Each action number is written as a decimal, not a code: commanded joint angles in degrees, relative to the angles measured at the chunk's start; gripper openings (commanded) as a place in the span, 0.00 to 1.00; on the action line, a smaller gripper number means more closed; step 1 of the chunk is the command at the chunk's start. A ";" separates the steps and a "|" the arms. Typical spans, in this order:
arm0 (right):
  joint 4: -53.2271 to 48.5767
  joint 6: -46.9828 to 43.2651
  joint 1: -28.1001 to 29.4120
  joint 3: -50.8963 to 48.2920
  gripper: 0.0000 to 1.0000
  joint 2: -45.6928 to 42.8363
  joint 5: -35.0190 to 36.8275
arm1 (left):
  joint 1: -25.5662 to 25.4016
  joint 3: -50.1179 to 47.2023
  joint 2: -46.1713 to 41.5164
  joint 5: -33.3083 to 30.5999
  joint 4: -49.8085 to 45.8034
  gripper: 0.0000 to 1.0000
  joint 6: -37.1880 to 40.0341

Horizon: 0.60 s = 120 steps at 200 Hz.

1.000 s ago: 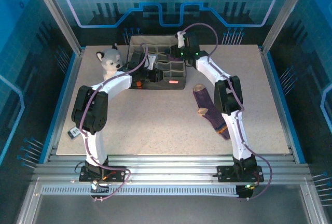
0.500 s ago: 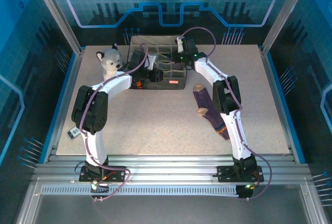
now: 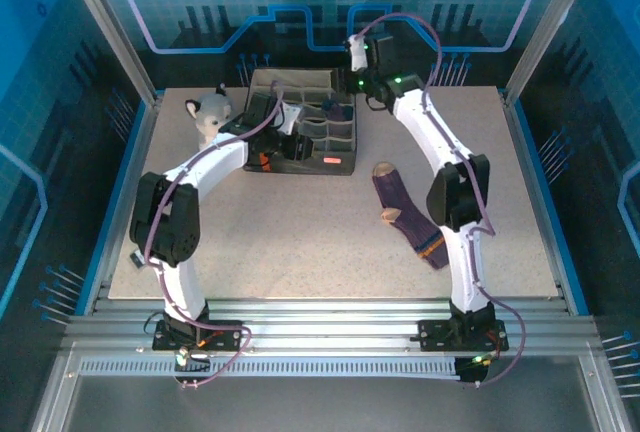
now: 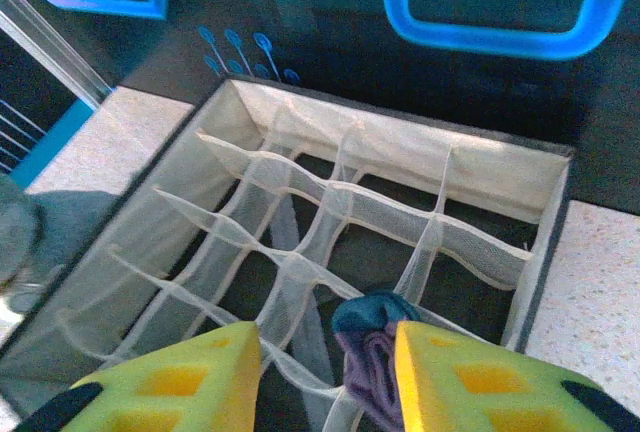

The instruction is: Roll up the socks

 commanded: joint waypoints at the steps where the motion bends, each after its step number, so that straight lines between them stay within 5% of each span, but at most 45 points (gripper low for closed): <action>1: -6.99 -0.39 -0.52 -7.67 0.44 -6.73 1.99 | 0.13 1.31 -5.97 1.65 -5.06 0.41 2.62; 29: -7.29 1.59 -1.36 -26.87 0.50 -18.94 7.77 | -3.42 -3.32 -11.15 -0.36 -5.85 0.41 3.31; 69: -8.28 6.24 -6.97 -56.40 0.57 -37.05 13.03 | -16.43 -12.30 -14.86 -4.91 -2.39 0.40 -0.89; 120: -14.36 7.35 -20.49 -71.25 0.63 -42.65 11.33 | -30.92 -17.86 -9.59 -9.12 8.12 0.40 -14.39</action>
